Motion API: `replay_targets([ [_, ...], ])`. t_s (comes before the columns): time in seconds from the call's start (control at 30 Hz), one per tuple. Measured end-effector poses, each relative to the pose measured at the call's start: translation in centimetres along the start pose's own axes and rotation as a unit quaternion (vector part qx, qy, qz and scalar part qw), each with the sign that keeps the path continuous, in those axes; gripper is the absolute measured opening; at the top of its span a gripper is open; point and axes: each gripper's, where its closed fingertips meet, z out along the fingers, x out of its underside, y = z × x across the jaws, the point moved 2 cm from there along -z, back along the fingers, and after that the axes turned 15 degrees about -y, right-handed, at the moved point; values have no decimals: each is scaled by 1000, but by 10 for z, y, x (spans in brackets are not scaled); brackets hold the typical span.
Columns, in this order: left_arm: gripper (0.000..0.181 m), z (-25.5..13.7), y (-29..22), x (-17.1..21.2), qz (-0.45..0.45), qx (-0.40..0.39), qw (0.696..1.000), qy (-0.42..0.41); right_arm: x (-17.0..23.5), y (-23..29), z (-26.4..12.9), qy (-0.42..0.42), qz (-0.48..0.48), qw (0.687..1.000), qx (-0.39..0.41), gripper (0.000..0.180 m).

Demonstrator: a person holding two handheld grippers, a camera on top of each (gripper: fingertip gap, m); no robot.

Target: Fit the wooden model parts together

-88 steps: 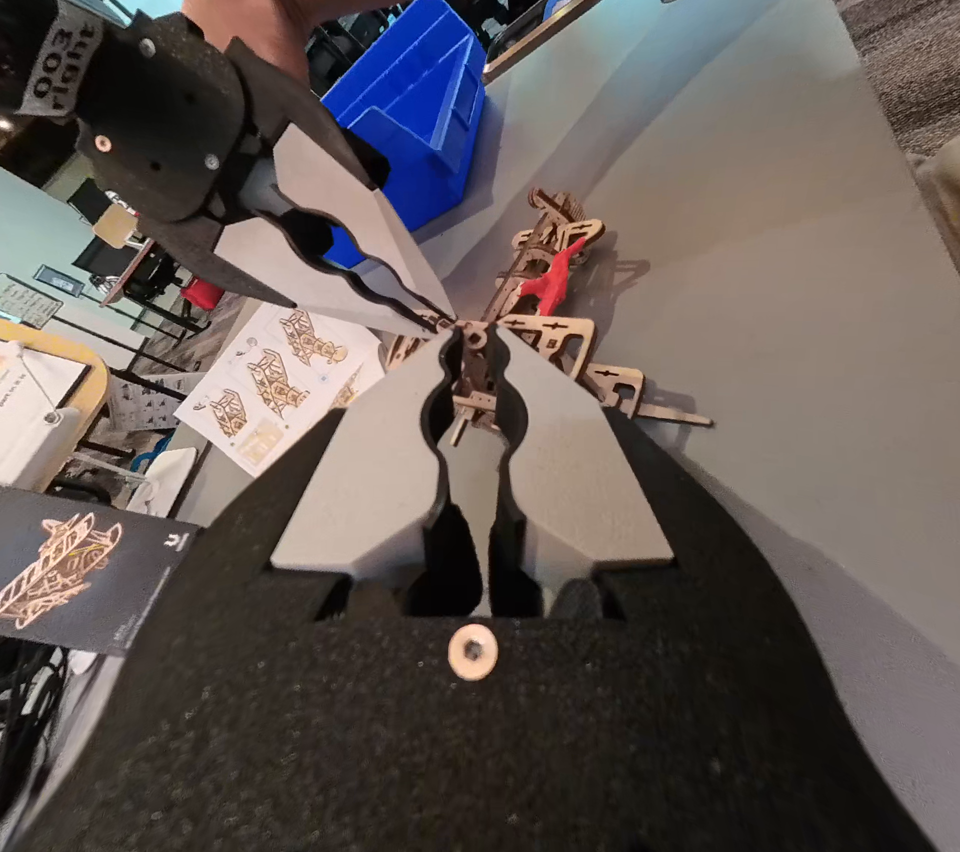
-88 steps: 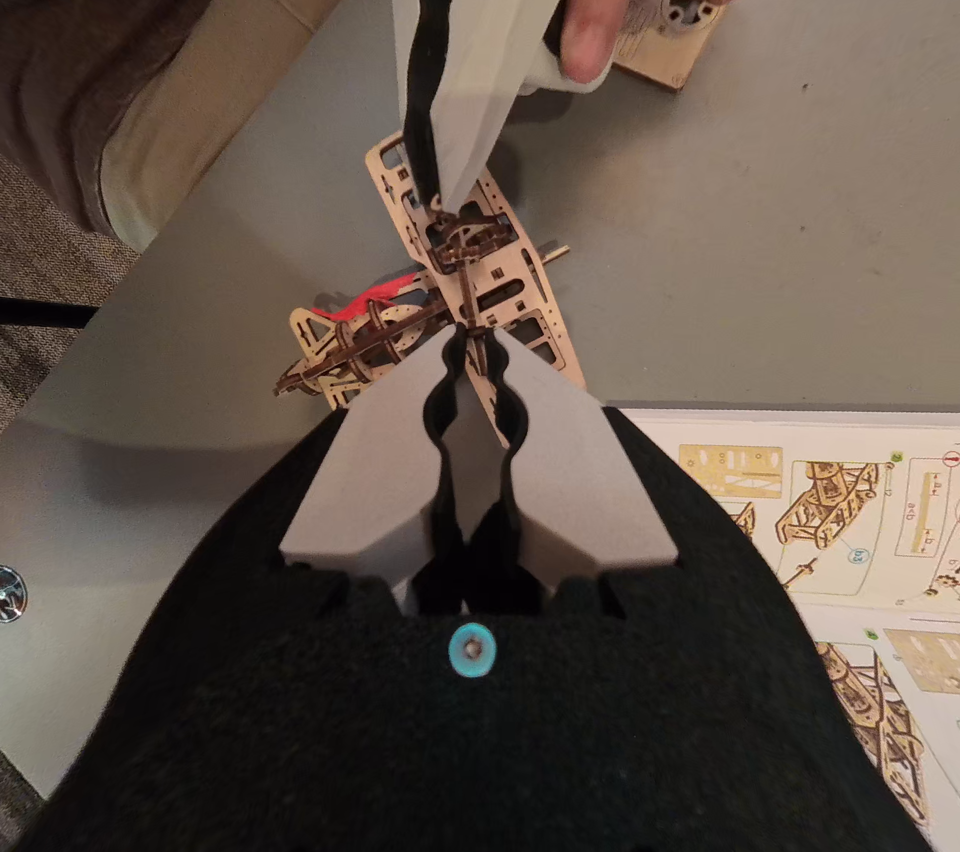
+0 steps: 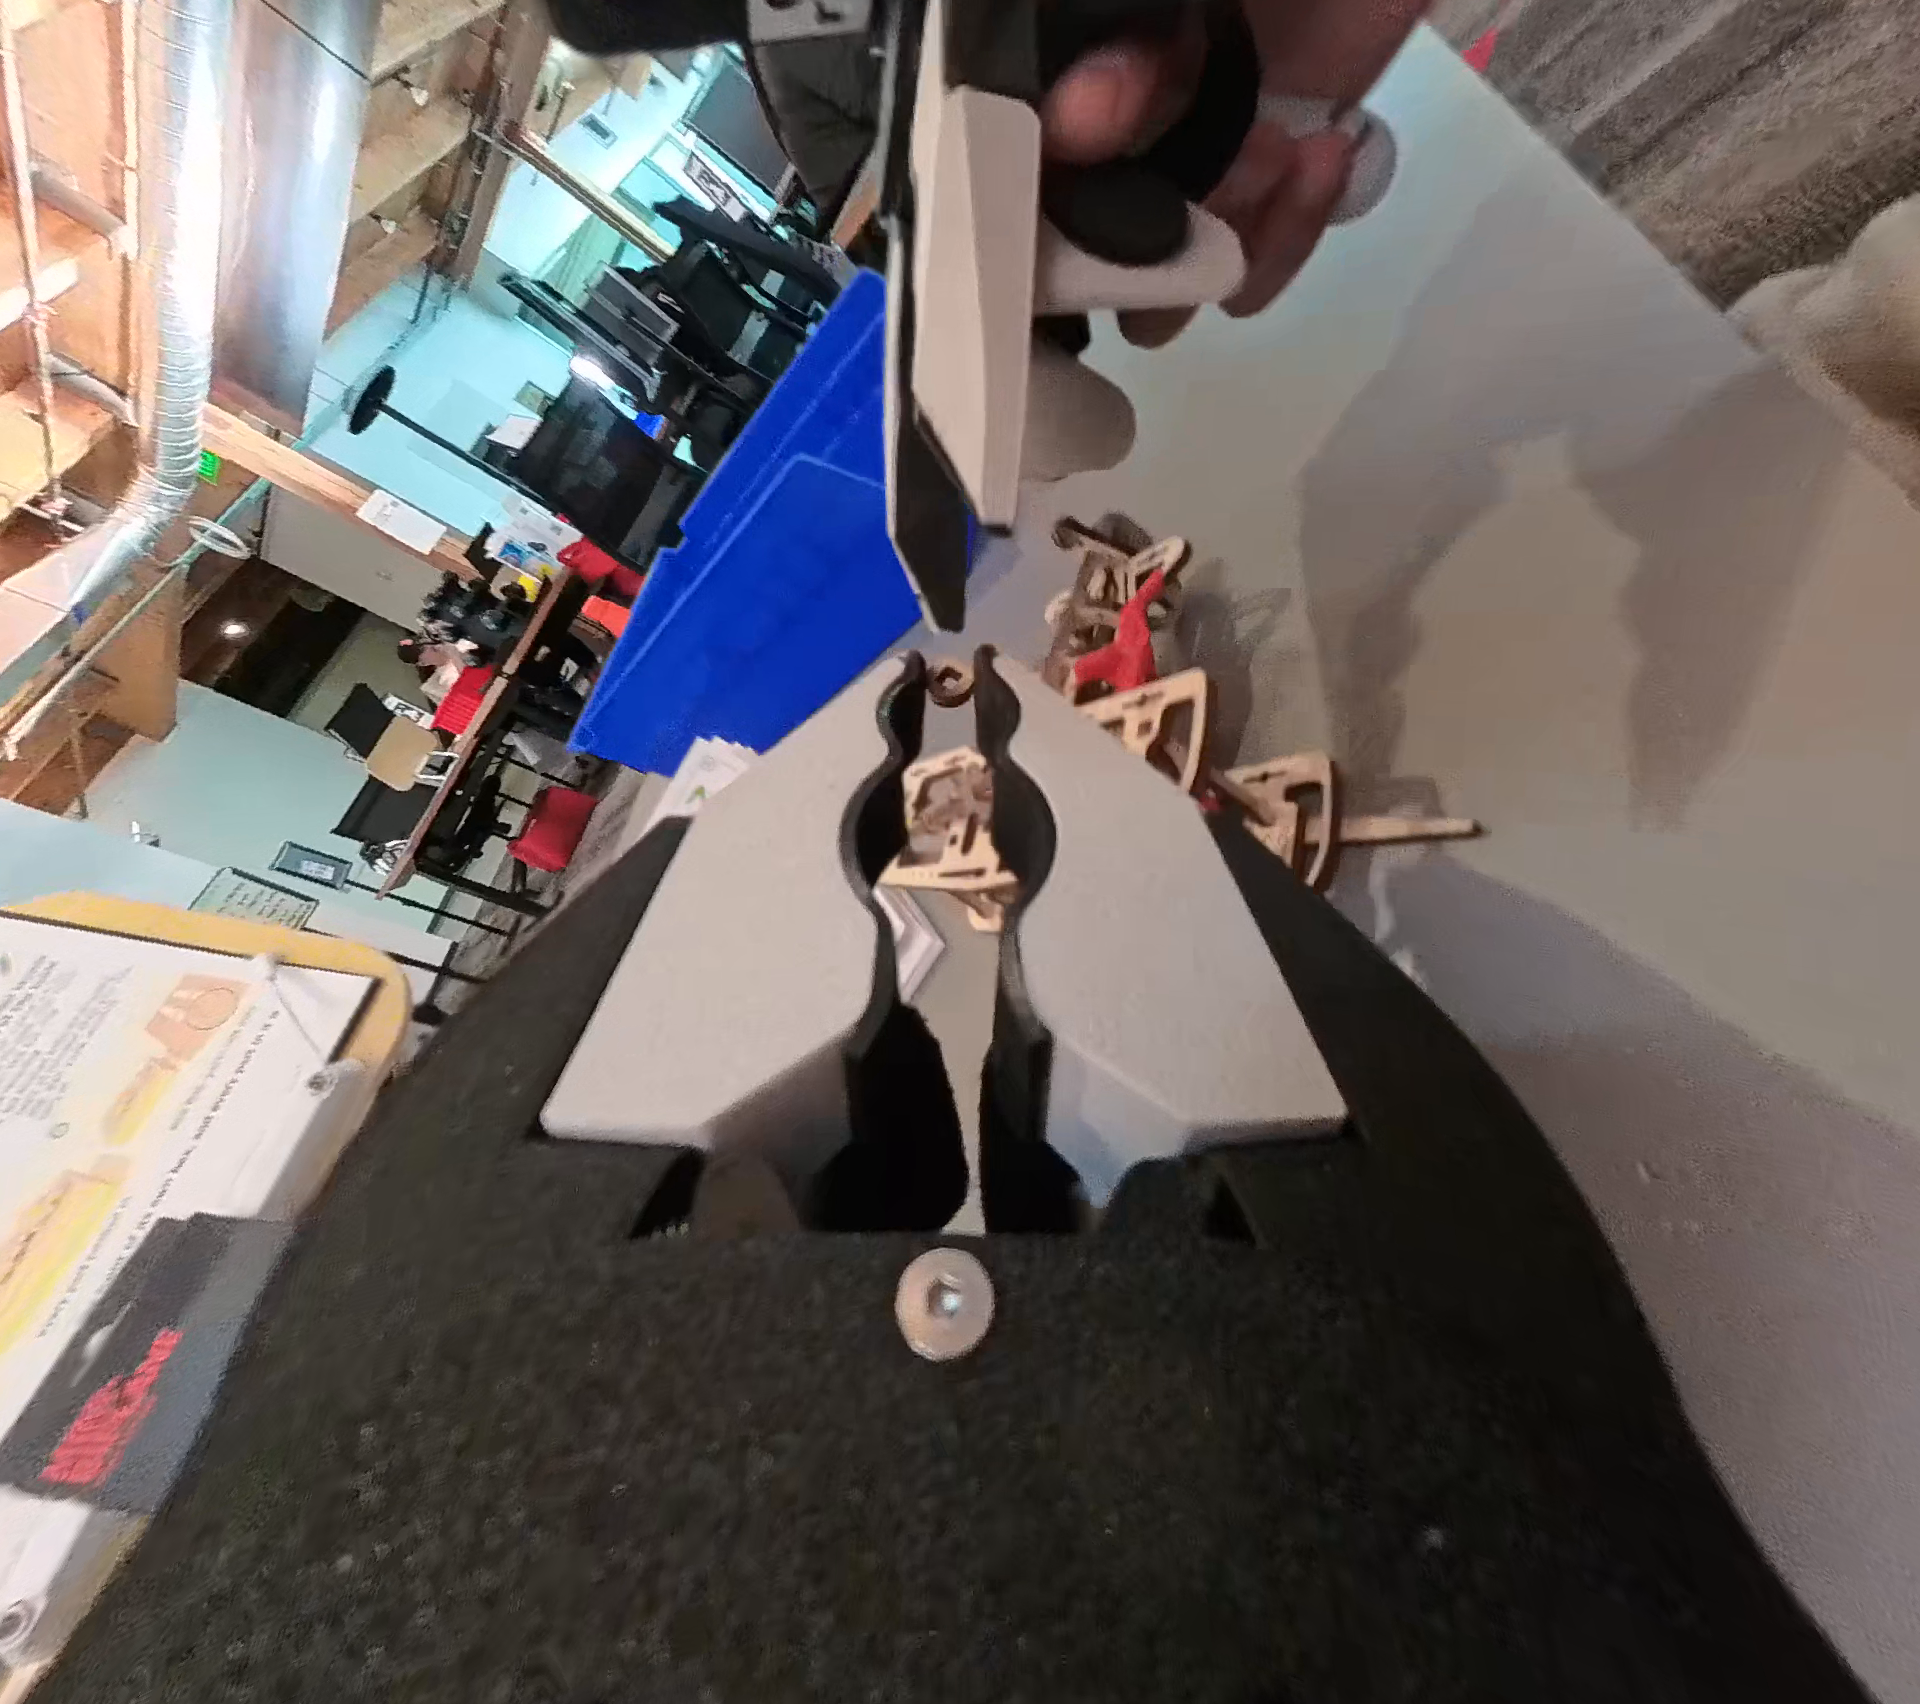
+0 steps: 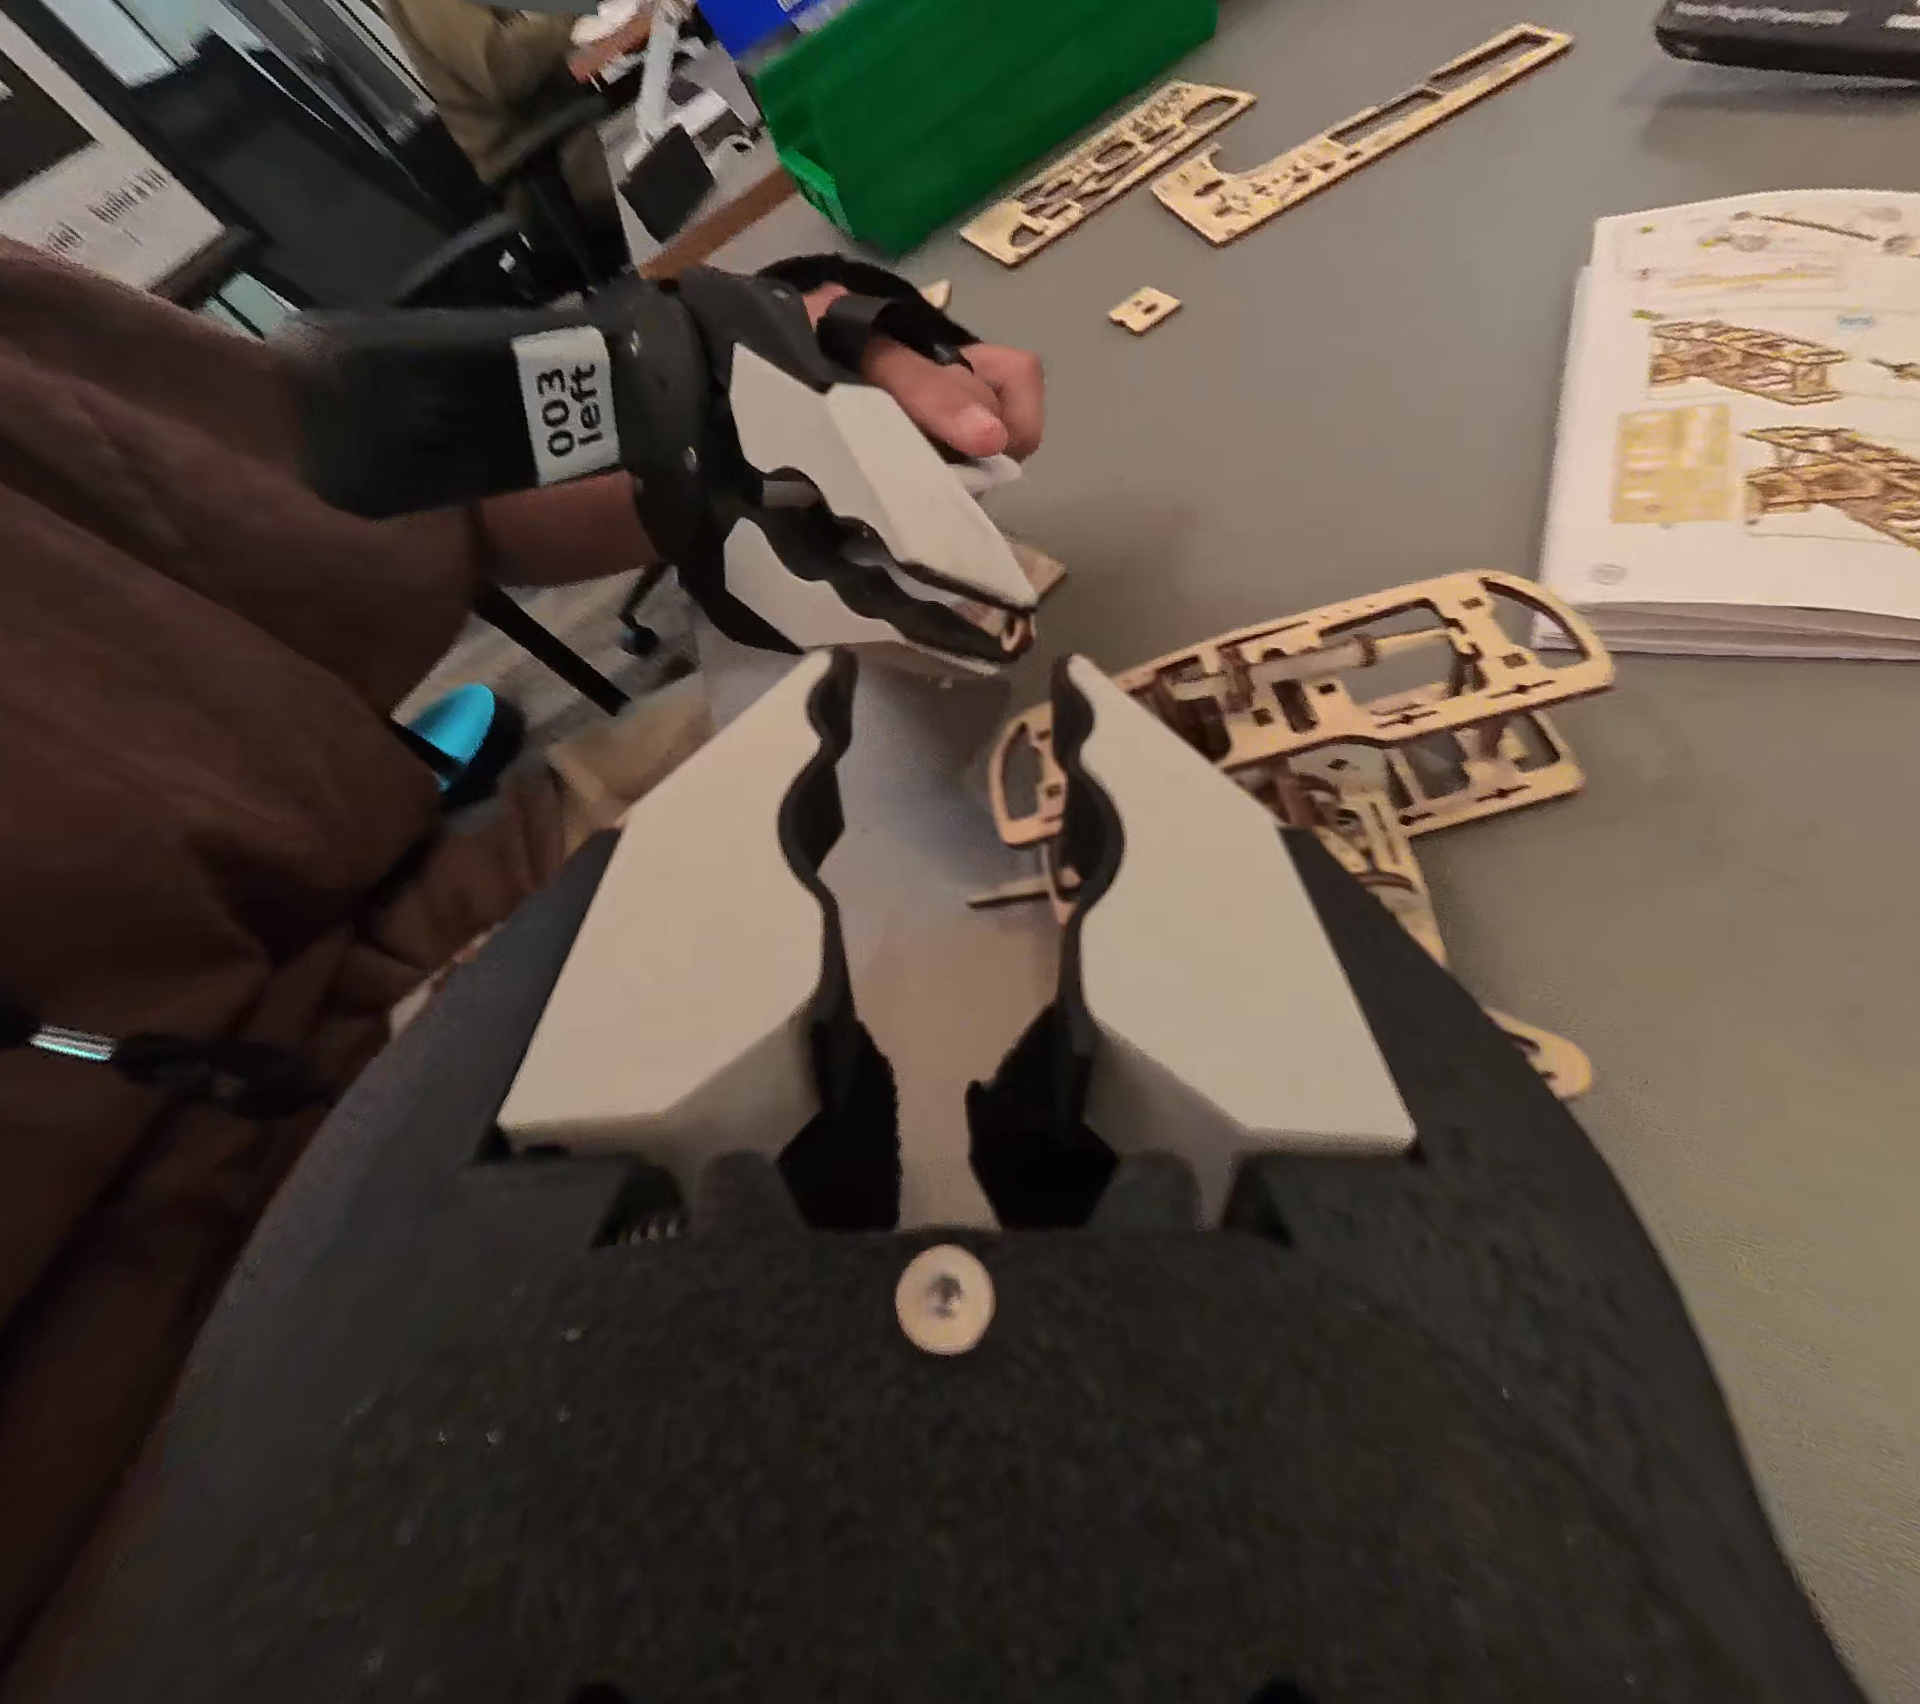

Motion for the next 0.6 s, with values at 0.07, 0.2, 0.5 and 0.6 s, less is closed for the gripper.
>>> replay_targets([
  [0.07,7,-2,2,-13,2,-11,1000,-14,-5,9,0,-23,10,1000,-6,23],
  [0.2,7,-5,2,-32,3,-14,999,-30,-6,19,-1,-38,28,999,-21,15],
  [0.5,6,-6,-7,-44,17,-1,999,-28,-1,28,-3,-34,60,997,-42,0],
  [0.6,7,-6,-9,-44,11,3,1000,-24,3,26,-3,-34,63,997,-40,0],
])
